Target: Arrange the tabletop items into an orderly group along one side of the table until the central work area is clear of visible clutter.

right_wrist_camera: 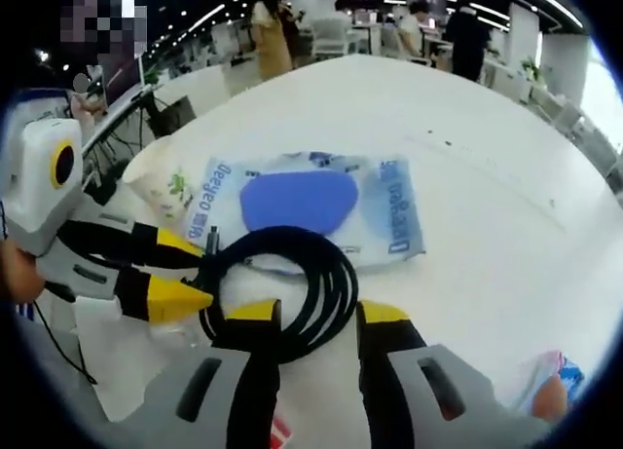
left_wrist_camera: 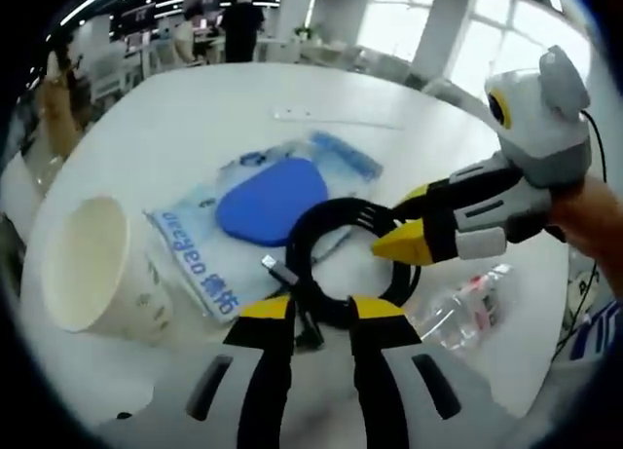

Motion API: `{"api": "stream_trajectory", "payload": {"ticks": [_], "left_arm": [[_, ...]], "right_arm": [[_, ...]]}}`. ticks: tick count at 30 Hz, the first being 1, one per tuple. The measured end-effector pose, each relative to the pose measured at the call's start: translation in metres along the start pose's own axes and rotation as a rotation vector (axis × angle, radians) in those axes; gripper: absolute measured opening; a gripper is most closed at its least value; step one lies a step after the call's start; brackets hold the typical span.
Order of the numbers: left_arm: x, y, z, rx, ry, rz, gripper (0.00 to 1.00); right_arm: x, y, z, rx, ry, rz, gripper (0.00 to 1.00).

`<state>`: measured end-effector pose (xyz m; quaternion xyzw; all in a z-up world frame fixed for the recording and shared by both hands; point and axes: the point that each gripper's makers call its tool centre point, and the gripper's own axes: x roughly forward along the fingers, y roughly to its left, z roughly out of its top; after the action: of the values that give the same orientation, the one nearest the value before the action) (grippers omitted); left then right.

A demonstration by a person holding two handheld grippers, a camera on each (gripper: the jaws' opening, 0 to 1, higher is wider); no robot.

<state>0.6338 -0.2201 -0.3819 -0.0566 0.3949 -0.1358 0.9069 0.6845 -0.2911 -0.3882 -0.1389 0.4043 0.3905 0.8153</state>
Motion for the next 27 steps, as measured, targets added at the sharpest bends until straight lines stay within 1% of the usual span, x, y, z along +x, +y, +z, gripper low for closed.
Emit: {"api": "stream_trajectory", "payload": {"ticks": [5, 11, 17, 20, 27], "left_arm": [[0.002, 0.002, -0.002, -0.014, 0.016, 0.007, 0.20], [0.006, 0.003, -0.003, -0.022, 0.019, 0.016, 0.21], [0.009, 0.002, -0.004, -0.022, 0.032, 0.025, 0.21], [0.010, 0.002, -0.005, -0.025, 0.028, 0.030, 0.21], [0.011, 0.003, -0.004, -0.035, 0.034, 0.036, 0.20]], "right_arm": [[0.002, -0.002, -0.004, 0.019, 0.017, -0.020, 0.24], [0.002, 0.000, -0.004, 0.028, 0.016, -0.021, 0.23], [0.003, 0.001, -0.006, 0.048, 0.020, -0.019, 0.19], [0.005, 0.001, -0.007, 0.054, 0.021, -0.023, 0.18], [0.005, 0.000, -0.006, 0.073, 0.017, -0.023, 0.15]]}}
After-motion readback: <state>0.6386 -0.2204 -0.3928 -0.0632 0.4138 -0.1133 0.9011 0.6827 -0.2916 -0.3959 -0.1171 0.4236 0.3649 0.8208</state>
